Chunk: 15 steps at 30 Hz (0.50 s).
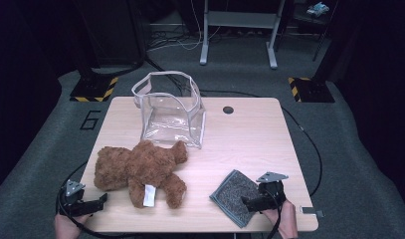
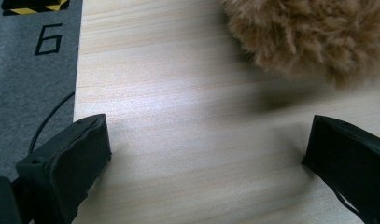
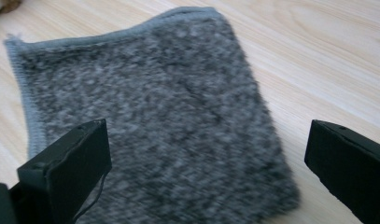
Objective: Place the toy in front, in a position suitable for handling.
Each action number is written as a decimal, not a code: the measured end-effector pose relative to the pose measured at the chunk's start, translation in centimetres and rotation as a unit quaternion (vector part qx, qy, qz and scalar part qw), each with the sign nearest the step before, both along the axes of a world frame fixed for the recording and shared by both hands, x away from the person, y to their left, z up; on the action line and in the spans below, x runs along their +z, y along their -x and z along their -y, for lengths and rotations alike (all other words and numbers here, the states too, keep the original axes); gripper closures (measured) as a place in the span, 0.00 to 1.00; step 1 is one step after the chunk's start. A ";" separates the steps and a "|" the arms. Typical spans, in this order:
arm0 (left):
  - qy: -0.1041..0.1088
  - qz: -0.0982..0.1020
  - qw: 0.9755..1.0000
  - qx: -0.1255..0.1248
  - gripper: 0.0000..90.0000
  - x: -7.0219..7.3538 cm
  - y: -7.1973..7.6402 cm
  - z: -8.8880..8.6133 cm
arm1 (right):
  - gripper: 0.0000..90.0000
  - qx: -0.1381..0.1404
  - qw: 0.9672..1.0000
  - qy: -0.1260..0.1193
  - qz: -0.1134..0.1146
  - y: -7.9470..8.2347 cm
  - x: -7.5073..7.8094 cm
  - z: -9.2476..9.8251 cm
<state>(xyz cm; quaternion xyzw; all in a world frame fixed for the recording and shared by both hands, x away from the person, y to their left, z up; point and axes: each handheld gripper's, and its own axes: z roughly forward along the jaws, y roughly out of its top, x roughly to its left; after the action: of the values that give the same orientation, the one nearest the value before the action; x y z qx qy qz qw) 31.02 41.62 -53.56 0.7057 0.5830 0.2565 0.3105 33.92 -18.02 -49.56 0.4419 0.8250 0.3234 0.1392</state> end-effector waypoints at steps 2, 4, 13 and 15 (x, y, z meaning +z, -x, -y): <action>0.001 -0.001 1.000 0.000 0.00 0.0 0.0 0.0 | 0.00 0.006 1.000 0.005 0.007 0.2 0.1 -0.8; 0.001 -0.001 1.000 0.001 0.00 0.0 0.0 0.0 | 0.01 0.014 1.000 0.015 0.009 0.3 0.0 -1.7; 0.001 0.000 1.000 0.001 0.00 0.0 0.0 0.0 | 0.21 0.050 0.998 0.041 -0.003 0.0 -0.9 -3.7; 0.000 0.001 1.000 0.001 0.00 0.0 0.0 0.0 | 0.26 0.047 0.998 0.048 -0.009 0.0 -1.1 -3.9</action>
<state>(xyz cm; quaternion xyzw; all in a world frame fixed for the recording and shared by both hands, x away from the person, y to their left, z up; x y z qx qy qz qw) 31.00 41.60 -53.57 0.7050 0.5831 0.2578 0.3106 33.96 -14.13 -50.64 0.3983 0.8608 0.2855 0.1374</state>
